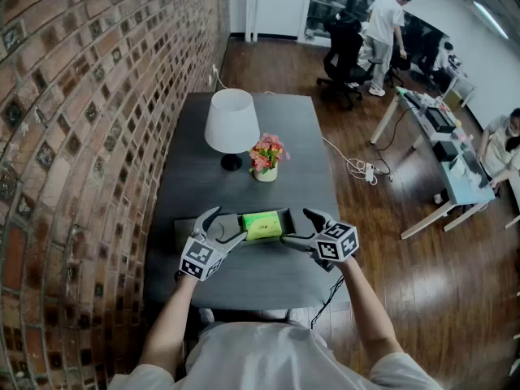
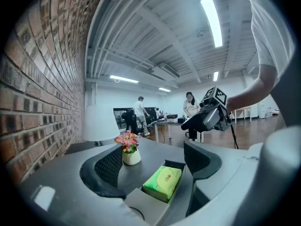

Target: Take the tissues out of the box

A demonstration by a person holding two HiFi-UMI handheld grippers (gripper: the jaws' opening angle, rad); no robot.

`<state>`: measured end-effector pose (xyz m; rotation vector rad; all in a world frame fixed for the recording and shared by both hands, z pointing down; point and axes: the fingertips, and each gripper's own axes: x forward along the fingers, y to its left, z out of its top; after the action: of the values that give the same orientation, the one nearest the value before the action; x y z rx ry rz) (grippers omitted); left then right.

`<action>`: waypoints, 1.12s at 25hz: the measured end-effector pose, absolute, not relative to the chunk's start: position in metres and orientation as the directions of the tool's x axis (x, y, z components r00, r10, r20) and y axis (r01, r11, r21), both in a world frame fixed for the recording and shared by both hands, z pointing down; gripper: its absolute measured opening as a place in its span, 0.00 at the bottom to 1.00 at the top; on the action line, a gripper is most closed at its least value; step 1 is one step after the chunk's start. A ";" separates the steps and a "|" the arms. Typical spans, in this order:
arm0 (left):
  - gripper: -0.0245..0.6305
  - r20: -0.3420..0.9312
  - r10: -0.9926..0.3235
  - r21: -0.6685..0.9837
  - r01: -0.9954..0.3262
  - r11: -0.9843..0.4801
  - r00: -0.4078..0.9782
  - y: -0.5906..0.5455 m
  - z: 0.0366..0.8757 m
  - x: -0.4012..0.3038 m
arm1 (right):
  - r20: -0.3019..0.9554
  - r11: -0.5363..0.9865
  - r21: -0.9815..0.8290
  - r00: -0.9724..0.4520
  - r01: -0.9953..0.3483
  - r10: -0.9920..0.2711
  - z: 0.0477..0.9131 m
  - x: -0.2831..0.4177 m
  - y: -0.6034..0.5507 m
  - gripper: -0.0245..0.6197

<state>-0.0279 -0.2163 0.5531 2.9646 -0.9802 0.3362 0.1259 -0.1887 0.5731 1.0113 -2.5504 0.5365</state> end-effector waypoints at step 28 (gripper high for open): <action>0.64 0.238 -0.691 0.001 -0.712 -0.703 0.683 -0.227 0.584 -0.106 | 0.921 0.116 -0.216 -0.242 -0.969 -0.304 0.788 0.075 -0.282 1.00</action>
<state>-0.1059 -0.2268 0.5837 2.7953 -1.1680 0.3375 0.0746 -0.2822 0.7877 1.2594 -1.6623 1.1487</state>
